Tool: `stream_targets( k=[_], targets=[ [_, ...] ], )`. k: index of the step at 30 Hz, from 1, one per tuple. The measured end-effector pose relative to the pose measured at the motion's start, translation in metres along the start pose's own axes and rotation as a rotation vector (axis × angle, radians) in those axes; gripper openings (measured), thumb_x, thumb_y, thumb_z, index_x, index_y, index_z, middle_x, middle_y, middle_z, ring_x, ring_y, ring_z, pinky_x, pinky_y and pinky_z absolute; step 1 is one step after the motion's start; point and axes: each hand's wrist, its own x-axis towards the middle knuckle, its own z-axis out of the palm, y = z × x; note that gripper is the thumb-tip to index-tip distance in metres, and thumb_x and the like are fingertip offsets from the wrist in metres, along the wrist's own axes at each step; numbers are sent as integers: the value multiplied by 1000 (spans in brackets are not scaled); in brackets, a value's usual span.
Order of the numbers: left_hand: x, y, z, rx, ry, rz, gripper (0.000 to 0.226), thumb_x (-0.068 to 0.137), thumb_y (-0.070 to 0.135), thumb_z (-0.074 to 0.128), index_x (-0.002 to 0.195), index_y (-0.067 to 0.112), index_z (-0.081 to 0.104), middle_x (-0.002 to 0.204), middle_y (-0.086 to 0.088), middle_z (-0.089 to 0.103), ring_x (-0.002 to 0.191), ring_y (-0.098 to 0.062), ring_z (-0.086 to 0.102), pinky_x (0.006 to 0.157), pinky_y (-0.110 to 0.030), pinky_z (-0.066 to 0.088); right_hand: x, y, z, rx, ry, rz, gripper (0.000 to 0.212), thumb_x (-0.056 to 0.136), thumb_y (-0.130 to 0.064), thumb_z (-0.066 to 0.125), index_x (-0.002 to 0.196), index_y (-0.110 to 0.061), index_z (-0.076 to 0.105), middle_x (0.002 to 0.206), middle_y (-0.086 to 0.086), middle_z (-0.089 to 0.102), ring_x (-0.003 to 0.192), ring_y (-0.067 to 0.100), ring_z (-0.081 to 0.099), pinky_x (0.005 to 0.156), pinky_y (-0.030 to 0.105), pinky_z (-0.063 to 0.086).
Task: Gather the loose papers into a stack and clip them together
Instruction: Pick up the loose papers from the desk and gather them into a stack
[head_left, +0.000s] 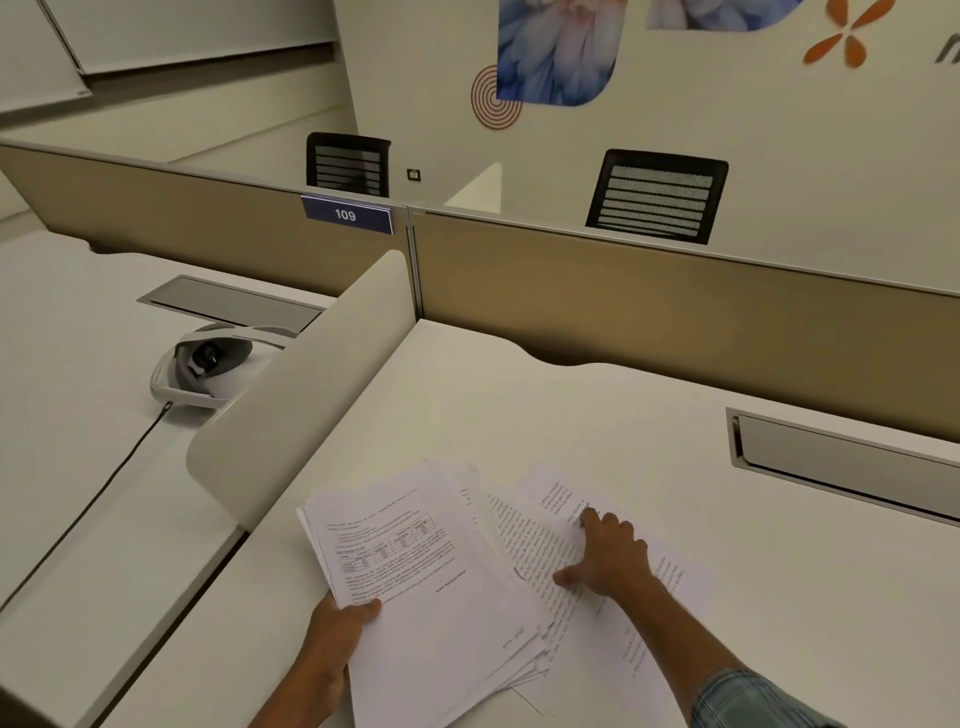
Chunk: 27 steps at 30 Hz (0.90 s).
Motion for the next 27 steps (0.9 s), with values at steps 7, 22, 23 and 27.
stream_targets(
  k=[7,22,23,27],
  targets=[
    [-5,-4,0,-179,-16,-89,47,92,-4,61,136,12,59,132,-20,65,118,-42,61,105,-58,45,-10,7,-4,254,-9,-64,39,89,-26,66,127,-17,61,127,3,65,114,23,63,95,33,52],
    [-31,-13,29,-457,-111,-159,36,95,-3,56,126,13,64,118,-14,72,114,-36,63,97,-50,53,-72,55,52,1460,-277,220,20,92,-5,68,110,-4,75,99,17,80,87,30,71,78,37,54],
    [-31,-13,31,-435,-115,-137,35,95,-3,56,125,13,64,118,-13,73,114,-36,63,98,-50,52,-76,53,54,1465,-283,214,19,91,-5,69,109,-2,76,98,18,79,85,30,71,78,37,55],
    [-26,-17,40,-270,-66,-81,44,92,0,64,135,7,59,129,-17,67,120,-39,61,112,-54,41,-84,44,55,1491,-297,182,18,88,-1,70,105,3,76,97,23,78,79,31,73,75,41,62]
  ],
)
